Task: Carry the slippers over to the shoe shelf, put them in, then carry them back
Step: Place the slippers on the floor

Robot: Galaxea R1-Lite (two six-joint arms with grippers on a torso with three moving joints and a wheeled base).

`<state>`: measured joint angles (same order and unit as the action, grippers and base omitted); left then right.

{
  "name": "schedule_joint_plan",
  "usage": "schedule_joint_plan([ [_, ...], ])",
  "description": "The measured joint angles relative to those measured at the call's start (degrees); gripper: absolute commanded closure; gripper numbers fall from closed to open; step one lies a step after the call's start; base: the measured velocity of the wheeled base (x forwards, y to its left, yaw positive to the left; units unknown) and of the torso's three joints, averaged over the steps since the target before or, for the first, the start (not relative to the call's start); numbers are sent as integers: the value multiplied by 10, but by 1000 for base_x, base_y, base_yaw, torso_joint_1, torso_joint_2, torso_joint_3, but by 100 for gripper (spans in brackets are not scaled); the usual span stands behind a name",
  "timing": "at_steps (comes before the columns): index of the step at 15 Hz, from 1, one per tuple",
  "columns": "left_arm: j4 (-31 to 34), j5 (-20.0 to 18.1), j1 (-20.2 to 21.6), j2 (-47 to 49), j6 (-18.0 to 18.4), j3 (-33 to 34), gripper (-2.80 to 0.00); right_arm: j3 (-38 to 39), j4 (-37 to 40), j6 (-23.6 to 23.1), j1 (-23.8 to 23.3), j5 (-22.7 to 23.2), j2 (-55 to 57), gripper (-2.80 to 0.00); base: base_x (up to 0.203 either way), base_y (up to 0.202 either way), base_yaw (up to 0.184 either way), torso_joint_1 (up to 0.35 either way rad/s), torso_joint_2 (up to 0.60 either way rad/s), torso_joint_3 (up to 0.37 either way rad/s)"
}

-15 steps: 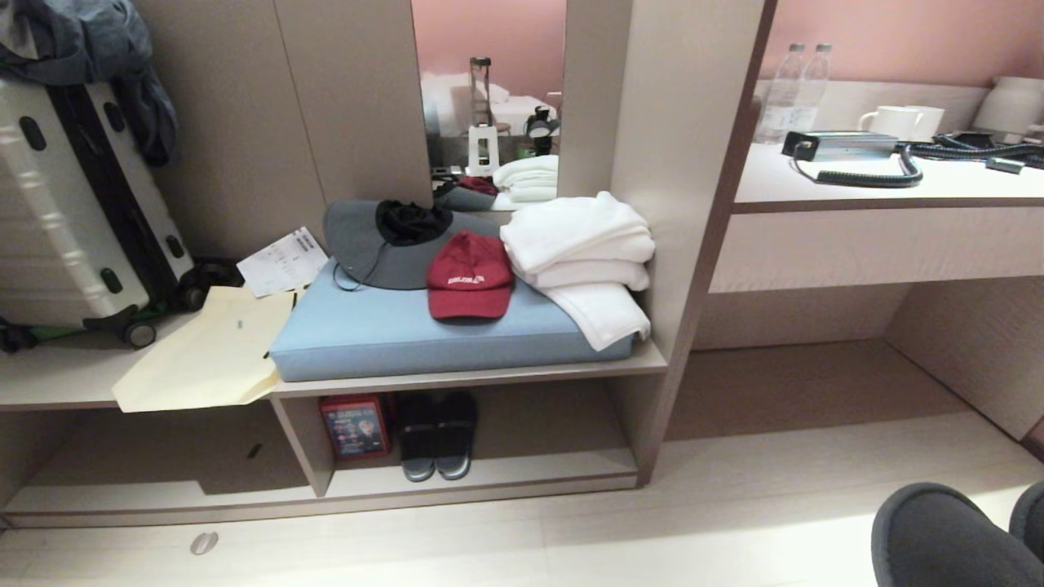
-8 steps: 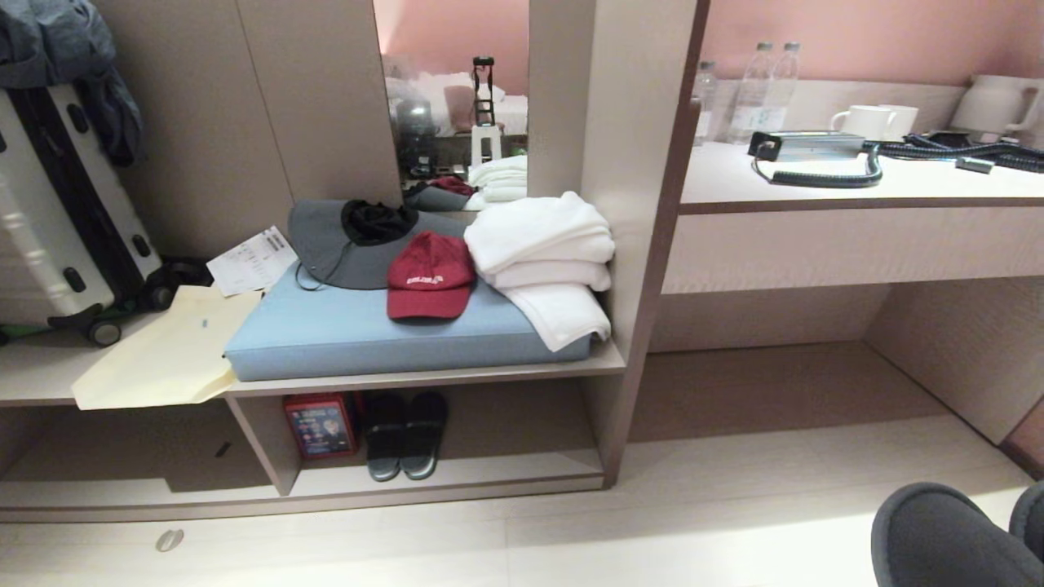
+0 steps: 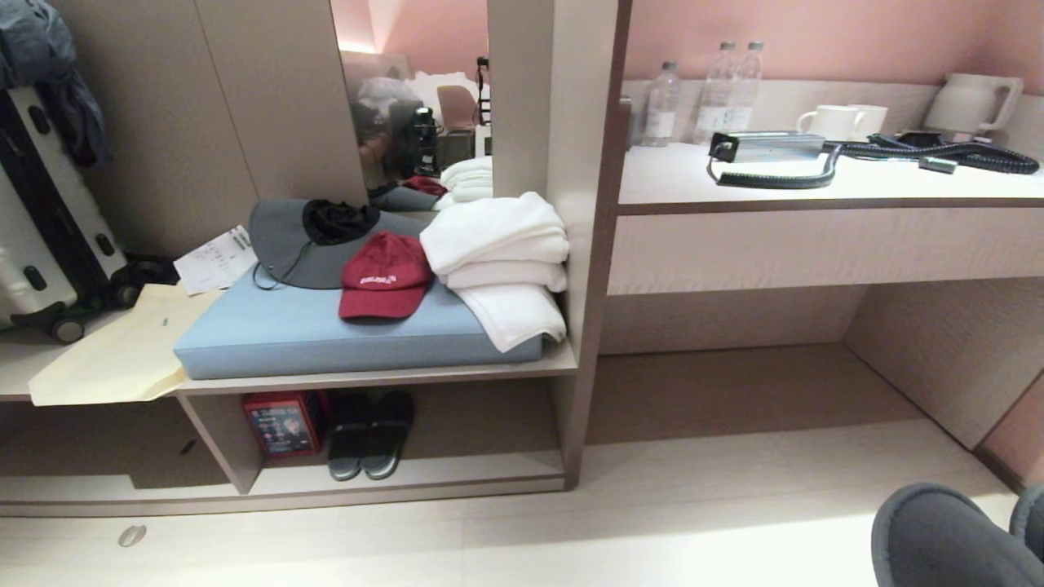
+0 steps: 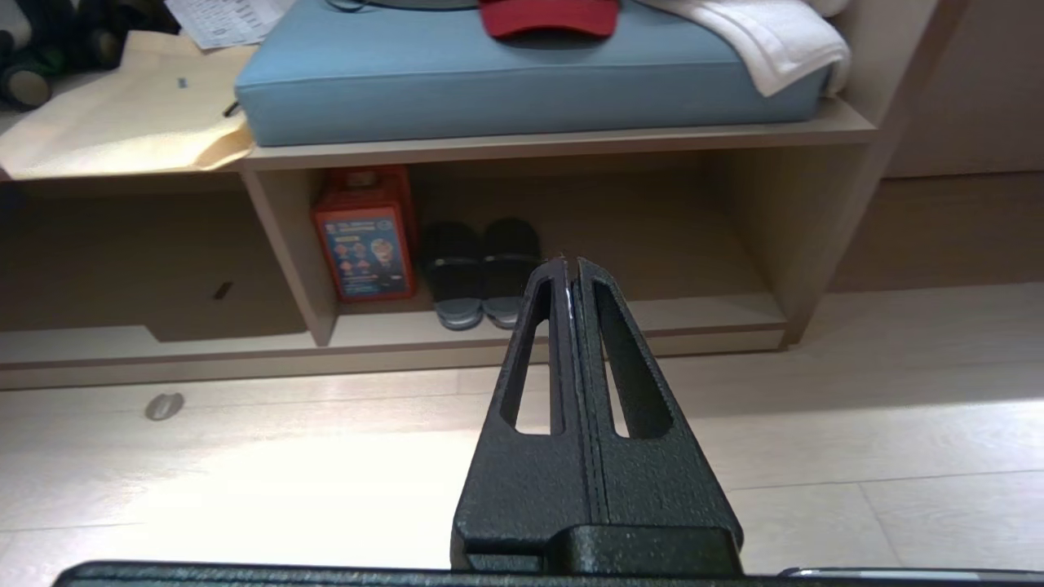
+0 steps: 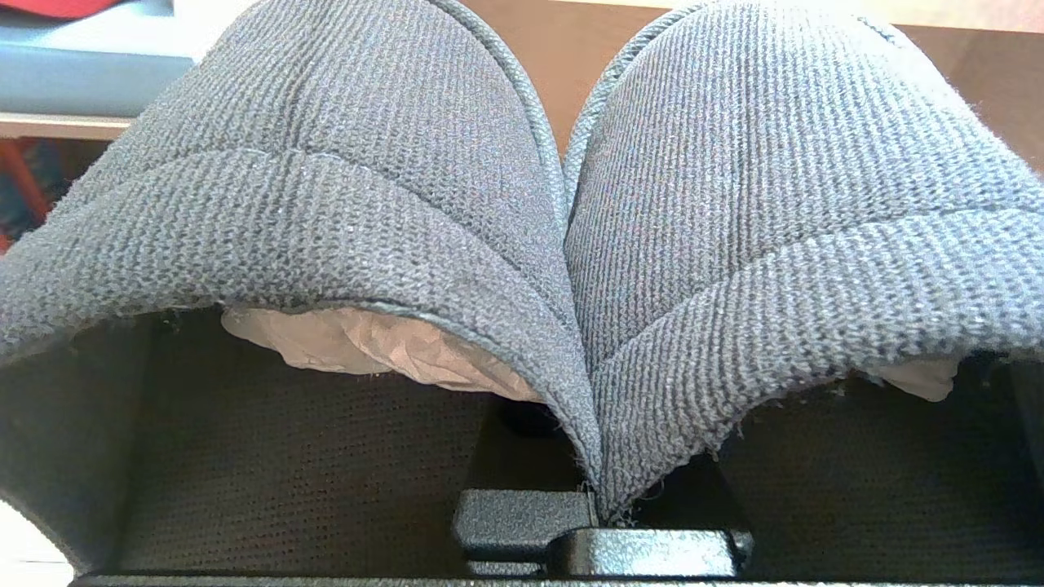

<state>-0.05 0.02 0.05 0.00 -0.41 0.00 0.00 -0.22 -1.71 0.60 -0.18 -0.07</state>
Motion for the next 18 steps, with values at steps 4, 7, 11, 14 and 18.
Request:
schedule_joint_plan([
  [4, 0, 0, 0, 0, 0, 0, 0, 0, 0, 0, 0, 0, 0, 0, 0, -196, 1, 3, 5, 1],
  [7, 0, 0, 0, 0, 0, 0, 0, 0, 0, 0, 0, 0, 0, 0, 0, -197, -1, -1, 1, 2],
  [11, 0, 0, 0, 0, 0, 0, 0, 0, 0, 0, 0, 0, 0, 0, 0, -197, 1, -1, 1, 3],
  [14, 0, 0, 0, 0, 0, 0, 0, 0, 0, 0, 0, 0, 0, 0, 0, -195, 3, 1, 3, 4],
  [18, 0, 0, 0, 0, 0, 0, 0, 0, 0, 0, 0, 0, 0, 0, 0, -197, 3, 2, 4, 2],
])
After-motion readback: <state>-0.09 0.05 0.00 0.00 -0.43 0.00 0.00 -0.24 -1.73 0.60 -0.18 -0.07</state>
